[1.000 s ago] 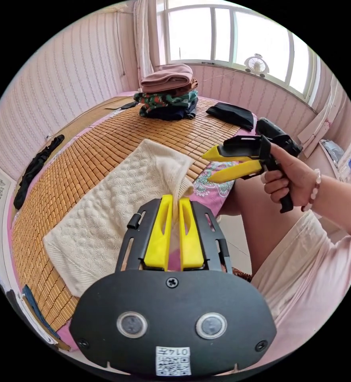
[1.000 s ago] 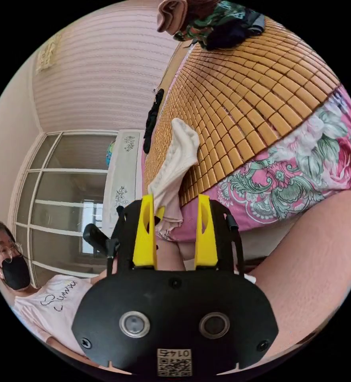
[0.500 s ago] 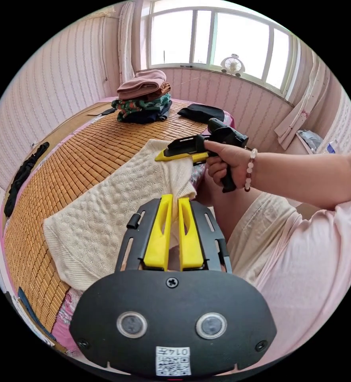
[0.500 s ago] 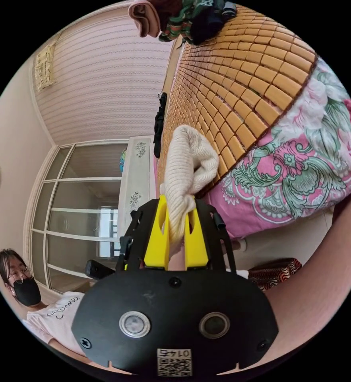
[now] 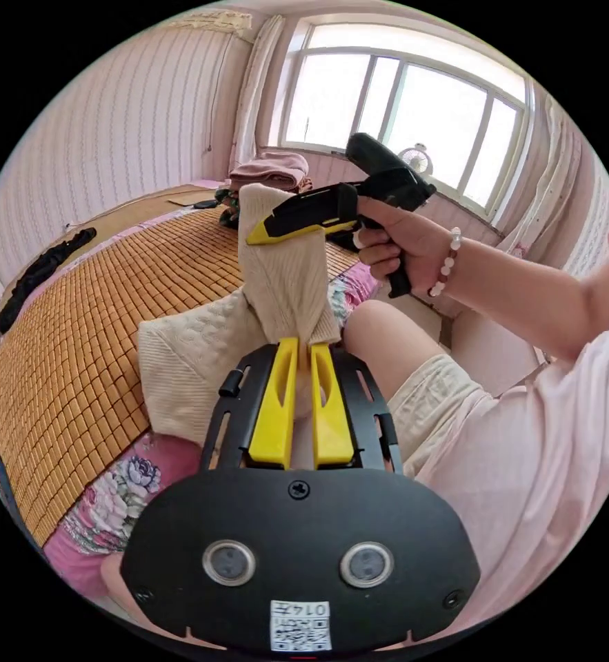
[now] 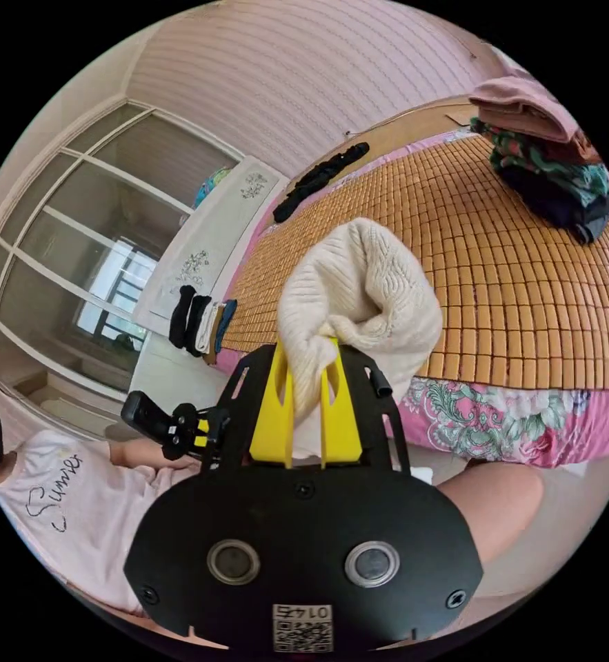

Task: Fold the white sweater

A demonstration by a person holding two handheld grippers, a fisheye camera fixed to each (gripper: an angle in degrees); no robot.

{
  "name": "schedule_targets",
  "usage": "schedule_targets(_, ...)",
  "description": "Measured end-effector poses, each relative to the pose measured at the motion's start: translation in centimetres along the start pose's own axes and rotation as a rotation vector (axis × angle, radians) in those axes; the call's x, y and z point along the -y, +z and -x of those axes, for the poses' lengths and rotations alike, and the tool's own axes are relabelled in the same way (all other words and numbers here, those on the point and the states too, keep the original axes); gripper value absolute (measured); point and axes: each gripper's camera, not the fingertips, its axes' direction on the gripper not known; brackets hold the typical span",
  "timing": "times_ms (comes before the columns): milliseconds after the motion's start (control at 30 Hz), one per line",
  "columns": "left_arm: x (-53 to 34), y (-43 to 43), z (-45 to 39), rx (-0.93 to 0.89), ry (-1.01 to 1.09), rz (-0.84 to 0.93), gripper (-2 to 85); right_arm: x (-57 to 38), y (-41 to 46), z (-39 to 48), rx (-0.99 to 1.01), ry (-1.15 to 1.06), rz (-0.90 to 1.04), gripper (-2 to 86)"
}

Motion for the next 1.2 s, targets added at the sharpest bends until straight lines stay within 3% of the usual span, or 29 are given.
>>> schedule_targets(167, -5.5, -2.2, 6.5, 0.097, -0.330, 0.119, 4.9, 4.7, 12.1, 5.7, -0.041, -0.110, 0.315, 12.0)
schedule_targets(333, -6.6, -4.1, 9.2, 0.130, -0.440, 0.051, 5.4, 3.9, 10.6, 6.5, -0.075, -0.069, 0.221, 10.7)
schedule_targets(500, -4.4, -0.8, 11.2, 0.092, -0.439, 0.094, 7.5, 4.0, 8.0, 8.4, -0.290, -0.088, 0.133, 9.4)
schedule_targets(767, -1.2, 7.4, 11.0, 0.211, -0.263, 0.303, 7.4, 10.4, 14.1, 15.4, -0.526, -0.328, 0.234, 13.2)
schedule_targets(900, -0.4, 6.8, 11.5, 0.163, -0.281, 0.319, 1.6, 13.6, 18.0, 16.3, -0.506, -0.344, 0.353, 13.8)
schedule_targets(967, -0.2, 4.5, 10.9, 0.099, -0.256, 0.259, 0.1, 14.8, 20.3, 16.8, -0.461, -0.378, 0.480, 6.3)
schedule_targets(1100, -0.7, 0.5, 10.0, 0.032, -0.248, 0.183, -0.6, 16.2, 20.5, 19.6, -0.490, -0.446, 0.426, 1.3)
schedule_targets(1200, -1.8, -1.7, 11.0, 0.036, -0.335, 0.150, -0.8, 18.3, 21.1, 21.1, -0.386, -0.426, 0.388, -0.1)
